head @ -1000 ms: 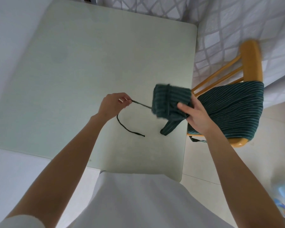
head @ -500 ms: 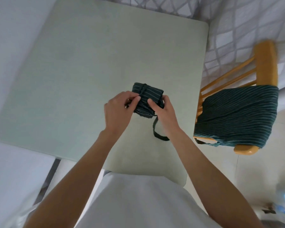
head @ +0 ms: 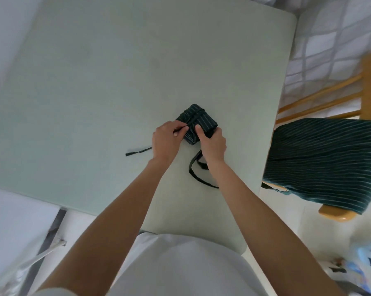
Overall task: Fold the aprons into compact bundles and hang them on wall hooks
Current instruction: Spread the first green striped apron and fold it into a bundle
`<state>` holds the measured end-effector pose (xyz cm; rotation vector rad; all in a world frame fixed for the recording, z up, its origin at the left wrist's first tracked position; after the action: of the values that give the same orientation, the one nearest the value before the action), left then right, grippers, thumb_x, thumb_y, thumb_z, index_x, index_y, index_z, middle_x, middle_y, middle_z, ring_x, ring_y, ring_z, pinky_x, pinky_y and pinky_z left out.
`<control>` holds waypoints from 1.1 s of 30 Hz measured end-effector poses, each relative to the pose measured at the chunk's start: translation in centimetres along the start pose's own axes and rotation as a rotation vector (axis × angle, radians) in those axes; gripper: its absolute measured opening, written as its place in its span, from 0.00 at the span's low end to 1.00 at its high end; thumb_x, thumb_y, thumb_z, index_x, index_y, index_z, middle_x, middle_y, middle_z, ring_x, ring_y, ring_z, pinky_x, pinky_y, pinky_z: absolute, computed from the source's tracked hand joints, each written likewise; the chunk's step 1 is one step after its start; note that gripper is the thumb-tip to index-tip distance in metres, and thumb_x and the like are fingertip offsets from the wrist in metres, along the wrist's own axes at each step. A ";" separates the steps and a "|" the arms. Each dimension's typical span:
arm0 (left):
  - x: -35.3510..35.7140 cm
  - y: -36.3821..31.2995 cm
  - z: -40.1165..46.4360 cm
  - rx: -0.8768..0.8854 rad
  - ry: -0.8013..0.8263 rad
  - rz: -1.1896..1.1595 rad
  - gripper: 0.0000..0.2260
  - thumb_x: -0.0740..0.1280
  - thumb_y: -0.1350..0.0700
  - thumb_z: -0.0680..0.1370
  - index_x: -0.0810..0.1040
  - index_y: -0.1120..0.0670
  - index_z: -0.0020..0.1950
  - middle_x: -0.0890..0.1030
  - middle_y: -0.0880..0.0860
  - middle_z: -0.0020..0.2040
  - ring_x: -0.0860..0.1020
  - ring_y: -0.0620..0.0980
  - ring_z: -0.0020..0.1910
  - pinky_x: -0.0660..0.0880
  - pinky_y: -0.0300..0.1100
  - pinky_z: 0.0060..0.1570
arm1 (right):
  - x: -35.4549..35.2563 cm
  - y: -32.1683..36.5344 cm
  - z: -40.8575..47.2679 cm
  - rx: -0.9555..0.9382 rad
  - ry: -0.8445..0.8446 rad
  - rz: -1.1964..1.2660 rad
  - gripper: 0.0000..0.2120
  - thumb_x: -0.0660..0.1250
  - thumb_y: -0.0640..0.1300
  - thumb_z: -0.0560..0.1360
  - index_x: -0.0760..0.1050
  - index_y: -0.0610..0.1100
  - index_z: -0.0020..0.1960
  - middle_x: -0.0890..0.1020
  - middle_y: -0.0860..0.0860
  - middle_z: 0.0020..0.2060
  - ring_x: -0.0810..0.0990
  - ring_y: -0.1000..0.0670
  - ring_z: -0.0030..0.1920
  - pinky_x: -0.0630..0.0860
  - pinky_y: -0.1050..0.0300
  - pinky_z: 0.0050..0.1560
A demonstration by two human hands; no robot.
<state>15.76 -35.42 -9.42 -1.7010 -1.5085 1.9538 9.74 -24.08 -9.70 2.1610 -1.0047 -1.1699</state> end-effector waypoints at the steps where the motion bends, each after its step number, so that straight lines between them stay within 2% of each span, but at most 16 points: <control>1: 0.5 0.2 0.2 0.020 0.019 -0.027 0.07 0.68 0.56 0.76 0.83 0.54 0.52 0.83 0.52 0.47 0.81 0.49 0.43 0.76 0.41 0.45 | -0.5 -0.1 0.3 -0.129 -0.097 -0.188 0.25 0.69 0.53 0.73 0.68 0.41 0.62 0.74 0.46 0.59 0.70 0.45 0.60 0.66 0.52 0.62; 3: 1.3 0.5 0.5 0.066 0.062 -0.042 0.09 0.67 0.60 0.77 0.82 0.54 0.55 0.83 0.54 0.49 0.80 0.50 0.43 0.73 0.36 0.44 | -1.6 0.7 0.4 -0.496 -0.248 -0.368 0.23 0.69 0.43 0.72 0.68 0.40 0.64 0.70 0.43 0.62 0.67 0.44 0.62 0.62 0.54 0.61; 4: 1.5 0.5 0.6 0.090 0.067 -0.027 0.09 0.67 0.60 0.77 0.82 0.54 0.55 0.83 0.54 0.48 0.79 0.49 0.41 0.70 0.30 0.41 | -2.0 1.3 0.4 -0.678 -0.252 -0.405 0.20 0.67 0.38 0.71 0.70 0.40 0.63 0.71 0.43 0.61 0.68 0.44 0.61 0.62 0.56 0.60; 6: 1.6 0.4 1.4 0.113 0.060 -0.015 0.08 0.67 0.60 0.76 0.83 0.53 0.53 0.83 0.54 0.45 0.76 0.45 0.37 0.64 0.24 0.38 | -2.3 2.3 1.2 -0.914 -0.094 -0.463 0.14 0.64 0.34 0.73 0.74 0.40 0.59 0.76 0.44 0.54 0.73 0.45 0.55 0.68 0.57 0.55; 7: 1.5 0.2 1.7 0.126 0.062 -0.017 0.08 0.67 0.59 0.76 0.83 0.53 0.53 0.83 0.53 0.44 0.76 0.44 0.37 0.64 0.24 0.38 | -2.2 2.8 1.7 -0.948 0.024 -0.501 0.12 0.63 0.34 0.74 0.75 0.39 0.57 0.78 0.44 0.51 0.75 0.46 0.51 0.71 0.57 0.52; 9: 1.3 -0.3 2.3 0.139 0.074 -0.012 0.07 0.67 0.57 0.76 0.83 0.52 0.52 0.84 0.51 0.45 0.78 0.45 0.39 0.69 0.30 0.41 | -2.0 3.5 2.7 -0.906 0.181 -0.586 0.09 0.64 0.38 0.76 0.76 0.40 0.56 0.80 0.45 0.45 0.77 0.46 0.46 0.74 0.52 0.45; 13: 0.5 0.5 2.4 0.084 0.060 -0.024 0.05 0.68 0.53 0.76 0.80 0.51 0.51 0.83 0.45 0.46 0.79 0.43 0.40 0.73 0.37 0.43 | -2.0 4.2 4.5 -0.963 0.119 -0.834 0.06 0.66 0.44 0.76 0.77 0.42 0.48 0.78 0.47 0.39 0.75 0.47 0.39 0.65 0.56 0.33; 15: -0.3 1.7 2.0 0.096 -0.064 0.069 0.04 0.68 0.54 0.76 0.81 0.50 0.49 0.83 0.46 0.46 0.79 0.47 0.43 0.70 0.37 0.44 | -1.8 4.1 5.0 -1.068 0.123 -0.897 0.02 0.69 0.38 0.73 0.77 0.40 0.42 0.77 0.46 0.34 0.76 0.46 0.34 0.63 0.59 0.28; 18: -0.5 2.8 1.2 0.288 -0.275 0.274 0.02 0.69 0.57 0.74 0.81 0.52 0.46 0.80 0.51 0.46 0.76 0.52 0.44 0.71 0.42 0.44 | -1.2 4.0 5.1 -1.211 0.197 -0.983 0.09 0.72 0.29 0.65 0.76 0.38 0.40 0.76 0.44 0.32 0.75 0.46 0.31 0.65 0.61 0.23; 20: 0.5 2.2 0.7 0.329 -0.139 0.281 0.04 0.69 0.54 0.74 0.79 0.54 0.46 0.79 0.52 0.44 0.76 0.53 0.42 0.74 0.45 0.38 | -1.1 4.3 5.0 -1.296 0.242 -1.035 0.12 0.73 0.26 0.61 0.76 0.37 0.41 0.76 0.43 0.33 0.76 0.45 0.32 0.67 0.59 0.24; 23: 2.1 1.2 0.5 0.067 0.189 0.327 0.13 0.68 0.49 0.75 0.75 0.55 0.55 0.78 0.54 0.49 0.77 0.53 0.48 0.71 0.44 0.40 | -0.9 4.8 4.4 -1.370 0.315 -1.180 0.11 0.72 0.25 0.59 0.76 0.36 0.37 0.76 0.41 0.33 0.76 0.43 0.33 0.69 0.58 0.27; 25: 2.3 0.9 0.8 -0.014 0.250 0.385 0.13 0.66 0.50 0.77 0.73 0.56 0.57 0.78 0.55 0.50 0.77 0.56 0.49 0.70 0.46 0.42 | -0.3 4.7 4.1 -1.346 0.349 -1.258 0.11 0.72 0.25 0.58 0.74 0.37 0.31 0.74 0.41 0.31 0.75 0.43 0.32 0.67 0.58 0.25; 27: 2.2 0.8 1.2 -0.001 0.264 0.460 0.10 0.61 0.54 0.80 0.72 0.58 0.57 0.78 0.57 0.51 0.77 0.57 0.49 0.69 0.46 0.42 | 0.3 4.6 4.3 -1.288 0.353 -1.251 0.14 0.72 0.23 0.57 0.71 0.37 0.27 0.73 0.42 0.28 0.74 0.43 0.30 0.63 0.61 0.24; 29: 1.9 0.8 1.5 0.044 0.264 0.533 0.07 0.58 0.58 0.81 0.72 0.59 0.55 0.77 0.58 0.52 0.74 0.56 0.51 0.67 0.44 0.40 | 0.6 4.7 4.3 -1.192 0.388 -1.212 0.13 0.68 0.21 0.61 0.71 0.36 0.30 0.74 0.40 0.32 0.75 0.41 0.34 0.62 0.58 0.28; 31: 1.4 1.0 1.9 0.073 0.240 0.548 0.08 0.56 0.58 0.82 0.72 0.59 0.56 0.76 0.58 0.53 0.73 0.55 0.52 0.67 0.44 0.41 | 0.8 4.6 4.5 -1.159 0.372 -1.203 0.10 0.60 0.23 0.70 0.74 0.35 0.41 0.75 0.38 0.41 0.74 0.39 0.44 0.63 0.54 0.35; 33: 0.8 1.0 2.3 0.091 0.208 0.525 0.10 0.55 0.56 0.82 0.73 0.59 0.57 0.75 0.57 0.54 0.72 0.55 0.53 0.67 0.45 0.43 | 0.7 4.8 4.7 -1.104 0.366 -1.168 0.09 0.56 0.27 0.75 0.72 0.36 0.50 0.74 0.38 0.46 0.72 0.41 0.48 0.63 0.54 0.38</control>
<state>14.15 -36.68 -11.05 -2.3466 -0.9516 1.9341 4.20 -27.92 -9.16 1.7259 1.0442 -1.1883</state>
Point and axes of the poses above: each hand's wrist, its own z-axis towards the middle knuckle, its own x-axis out of the palm, y = z × x, the point moved 1 cm from there along z, towards the middle knuckle
